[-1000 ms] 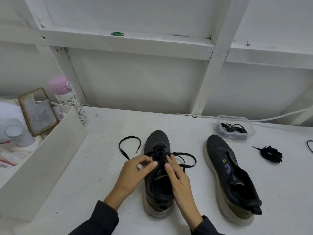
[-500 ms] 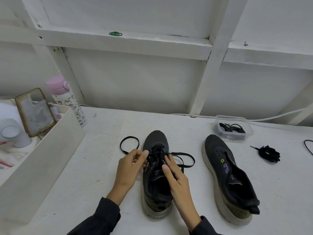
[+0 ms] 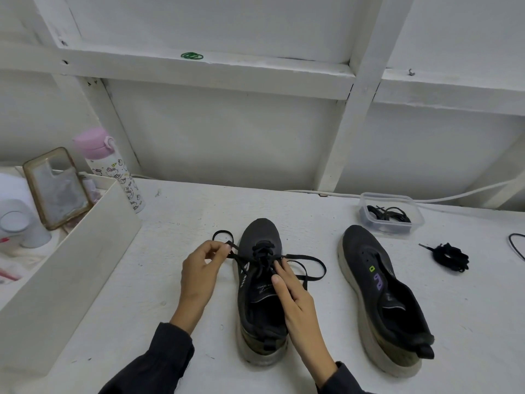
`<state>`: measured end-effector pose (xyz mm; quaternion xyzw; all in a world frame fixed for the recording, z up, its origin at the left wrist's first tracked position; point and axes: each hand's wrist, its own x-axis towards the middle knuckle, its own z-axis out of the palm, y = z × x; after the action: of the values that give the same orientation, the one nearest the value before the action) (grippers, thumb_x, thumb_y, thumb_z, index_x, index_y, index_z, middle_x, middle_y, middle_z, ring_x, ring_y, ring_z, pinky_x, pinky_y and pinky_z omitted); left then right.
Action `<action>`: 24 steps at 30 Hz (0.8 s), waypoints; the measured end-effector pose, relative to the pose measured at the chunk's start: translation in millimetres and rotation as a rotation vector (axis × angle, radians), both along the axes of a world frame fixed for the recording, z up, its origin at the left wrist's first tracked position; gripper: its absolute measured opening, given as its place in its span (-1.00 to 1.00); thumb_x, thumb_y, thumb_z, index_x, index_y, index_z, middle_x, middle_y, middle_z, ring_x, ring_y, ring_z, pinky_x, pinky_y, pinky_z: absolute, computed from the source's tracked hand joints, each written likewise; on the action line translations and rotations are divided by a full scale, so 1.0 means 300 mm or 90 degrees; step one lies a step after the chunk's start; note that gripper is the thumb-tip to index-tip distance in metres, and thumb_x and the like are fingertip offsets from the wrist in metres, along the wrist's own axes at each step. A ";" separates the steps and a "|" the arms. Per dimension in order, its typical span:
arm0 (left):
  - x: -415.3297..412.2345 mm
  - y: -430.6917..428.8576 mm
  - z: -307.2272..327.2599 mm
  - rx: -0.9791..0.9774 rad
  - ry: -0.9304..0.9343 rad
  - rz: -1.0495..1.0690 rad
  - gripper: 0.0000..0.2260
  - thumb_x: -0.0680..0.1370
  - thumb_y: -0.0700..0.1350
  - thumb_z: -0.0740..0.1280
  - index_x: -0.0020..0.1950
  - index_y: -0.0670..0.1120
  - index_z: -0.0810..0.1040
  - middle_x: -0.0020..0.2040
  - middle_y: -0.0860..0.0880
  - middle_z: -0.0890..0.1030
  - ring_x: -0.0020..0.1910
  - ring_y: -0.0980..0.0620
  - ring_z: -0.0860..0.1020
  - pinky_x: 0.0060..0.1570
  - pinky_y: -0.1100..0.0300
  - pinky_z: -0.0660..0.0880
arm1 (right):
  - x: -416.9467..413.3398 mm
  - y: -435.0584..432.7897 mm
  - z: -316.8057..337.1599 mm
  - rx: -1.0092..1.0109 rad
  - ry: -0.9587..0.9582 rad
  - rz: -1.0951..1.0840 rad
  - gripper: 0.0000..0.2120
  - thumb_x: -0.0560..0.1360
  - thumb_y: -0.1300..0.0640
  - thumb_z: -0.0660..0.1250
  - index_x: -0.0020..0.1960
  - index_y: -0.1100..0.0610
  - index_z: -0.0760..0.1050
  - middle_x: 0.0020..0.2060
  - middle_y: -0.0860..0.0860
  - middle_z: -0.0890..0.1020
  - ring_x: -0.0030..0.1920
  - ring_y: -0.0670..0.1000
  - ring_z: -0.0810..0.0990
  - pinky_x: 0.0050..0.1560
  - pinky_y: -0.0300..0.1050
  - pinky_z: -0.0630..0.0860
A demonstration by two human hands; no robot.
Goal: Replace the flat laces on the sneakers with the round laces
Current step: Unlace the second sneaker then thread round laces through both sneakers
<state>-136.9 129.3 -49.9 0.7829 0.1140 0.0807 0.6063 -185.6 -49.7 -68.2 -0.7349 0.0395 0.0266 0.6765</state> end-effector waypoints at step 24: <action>-0.029 -0.026 0.021 -0.034 0.075 -0.165 -0.60 0.39 0.12 0.51 -0.32 -0.22 0.57 -0.40 -0.02 0.50 -0.35 0.13 0.42 -0.22 0.23 0.35 | 0.000 0.001 0.004 -0.003 0.008 -0.008 -0.62 0.59 -0.02 0.25 0.40 -0.04 0.42 0.46 -0.20 0.34 0.31 -0.52 0.22 0.20 -0.64 0.18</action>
<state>-145.6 121.6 -43.6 0.7781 0.0494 -0.0474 0.6244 -185.7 -49.4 -67.1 -0.7361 0.0486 0.0269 0.6746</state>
